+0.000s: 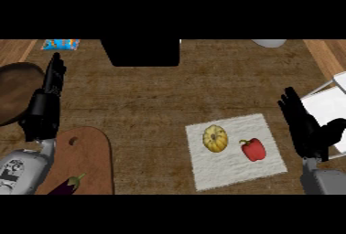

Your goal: Pick the squash from the placemat and place it in the tiered shelf

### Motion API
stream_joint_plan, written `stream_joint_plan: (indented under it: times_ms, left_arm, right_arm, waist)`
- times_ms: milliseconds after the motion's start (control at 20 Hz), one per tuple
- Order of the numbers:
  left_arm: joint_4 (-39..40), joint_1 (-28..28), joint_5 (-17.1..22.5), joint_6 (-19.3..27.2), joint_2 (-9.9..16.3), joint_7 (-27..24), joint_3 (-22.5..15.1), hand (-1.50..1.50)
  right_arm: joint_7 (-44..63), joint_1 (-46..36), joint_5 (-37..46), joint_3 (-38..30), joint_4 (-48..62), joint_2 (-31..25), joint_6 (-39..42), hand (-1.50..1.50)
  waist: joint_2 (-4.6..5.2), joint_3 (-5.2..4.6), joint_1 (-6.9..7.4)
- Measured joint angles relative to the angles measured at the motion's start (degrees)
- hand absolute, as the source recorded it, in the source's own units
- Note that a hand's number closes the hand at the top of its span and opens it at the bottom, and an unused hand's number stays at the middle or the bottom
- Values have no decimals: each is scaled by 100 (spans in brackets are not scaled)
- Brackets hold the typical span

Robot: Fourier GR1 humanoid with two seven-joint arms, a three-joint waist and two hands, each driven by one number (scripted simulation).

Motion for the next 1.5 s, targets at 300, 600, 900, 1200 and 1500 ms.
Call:
stream_joint_plan:
  times_ms: [300, 600, 900, 1200, 1500]
  left_arm:
    - [-91, 128, 362, -543, -111, 171, -217, 0]
    - [-176, 452, 766, -1005, -151, 480, -357, 0]
    - [-552, 766, 1015, -1236, -32, 770, -166, 0]
    - [-710, 949, 1048, -1387, -26, 860, -4, 0]
    - [-872, 1051, 1031, -1460, -41, 953, 68, 0]
  right_arm:
    - [78, -1317, 290, 750, -478, -81, 755, 150]
    - [1184, -1995, 1746, 1582, -52, -925, 975, -150]
    - [1671, -2314, 1606, 2009, -109, -957, 2200, -150]
    - [2700, -2788, 1633, 2125, -811, -1033, 2943, -150]
    - [3573, -3356, 1885, 2463, -1121, -1071, 3702, -150]
  waist:
    - [76, 75, 417]
    - [89, 57, 412]
    - [76, 95, 239]
    - [64, 100, 149]
    - [64, 101, 141]
